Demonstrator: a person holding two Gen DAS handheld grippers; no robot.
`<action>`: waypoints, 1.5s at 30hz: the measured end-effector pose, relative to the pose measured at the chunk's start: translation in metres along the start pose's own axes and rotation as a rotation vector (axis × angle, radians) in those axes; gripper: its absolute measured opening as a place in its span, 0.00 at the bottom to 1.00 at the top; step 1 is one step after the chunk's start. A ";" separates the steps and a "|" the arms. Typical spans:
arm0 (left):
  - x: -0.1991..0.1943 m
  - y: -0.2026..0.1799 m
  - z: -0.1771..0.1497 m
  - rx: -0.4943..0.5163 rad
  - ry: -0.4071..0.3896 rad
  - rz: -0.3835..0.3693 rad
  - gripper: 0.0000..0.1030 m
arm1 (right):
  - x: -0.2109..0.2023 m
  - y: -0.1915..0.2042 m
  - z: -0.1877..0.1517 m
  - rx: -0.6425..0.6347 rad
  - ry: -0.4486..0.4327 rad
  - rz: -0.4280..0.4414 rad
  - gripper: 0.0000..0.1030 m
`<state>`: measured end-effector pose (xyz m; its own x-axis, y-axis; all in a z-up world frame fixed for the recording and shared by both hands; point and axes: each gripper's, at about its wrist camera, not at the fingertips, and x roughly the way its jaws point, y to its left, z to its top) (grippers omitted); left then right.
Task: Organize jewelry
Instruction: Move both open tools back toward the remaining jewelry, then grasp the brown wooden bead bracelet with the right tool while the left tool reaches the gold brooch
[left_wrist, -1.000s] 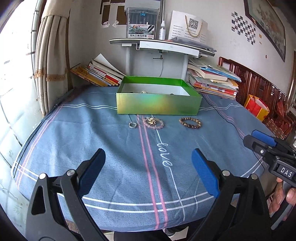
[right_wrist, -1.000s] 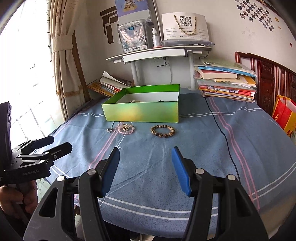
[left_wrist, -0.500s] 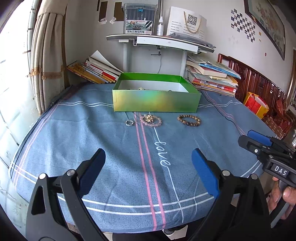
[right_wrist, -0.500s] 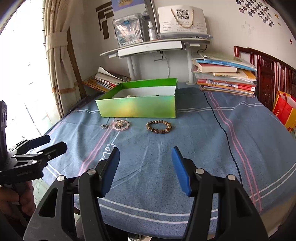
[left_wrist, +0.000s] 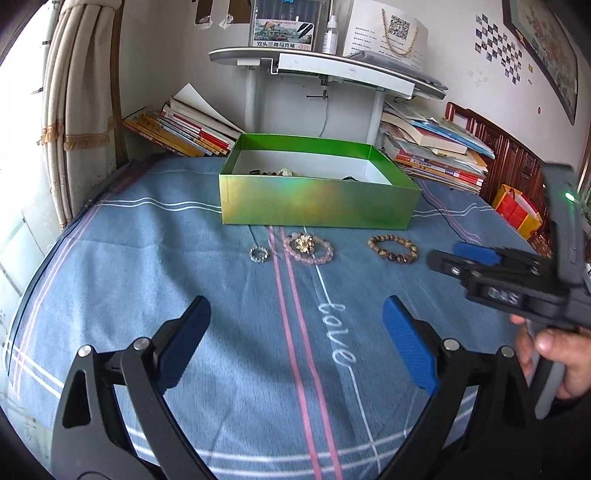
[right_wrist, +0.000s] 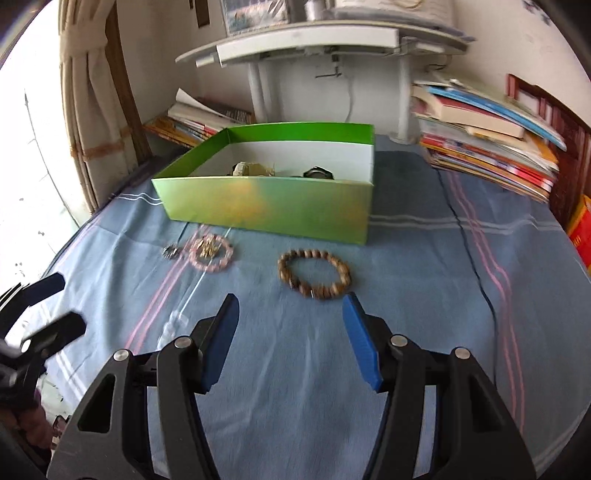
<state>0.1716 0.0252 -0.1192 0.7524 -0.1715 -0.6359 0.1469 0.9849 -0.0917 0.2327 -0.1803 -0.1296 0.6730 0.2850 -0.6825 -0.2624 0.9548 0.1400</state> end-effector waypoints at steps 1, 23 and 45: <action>0.003 0.001 0.002 -0.001 0.002 0.000 0.91 | 0.012 0.001 0.007 -0.002 0.017 -0.003 0.56; 0.119 -0.010 0.050 0.038 0.161 -0.013 0.71 | 0.071 0.003 0.013 -0.071 0.096 0.045 0.10; 0.120 -0.016 0.056 0.028 0.147 -0.015 0.17 | 0.021 0.000 -0.002 -0.061 0.047 0.087 0.10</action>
<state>0.2953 -0.0120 -0.1508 0.6479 -0.1787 -0.7405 0.1770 0.9808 -0.0819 0.2452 -0.1742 -0.1452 0.6132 0.3605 -0.7028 -0.3610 0.9193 0.1567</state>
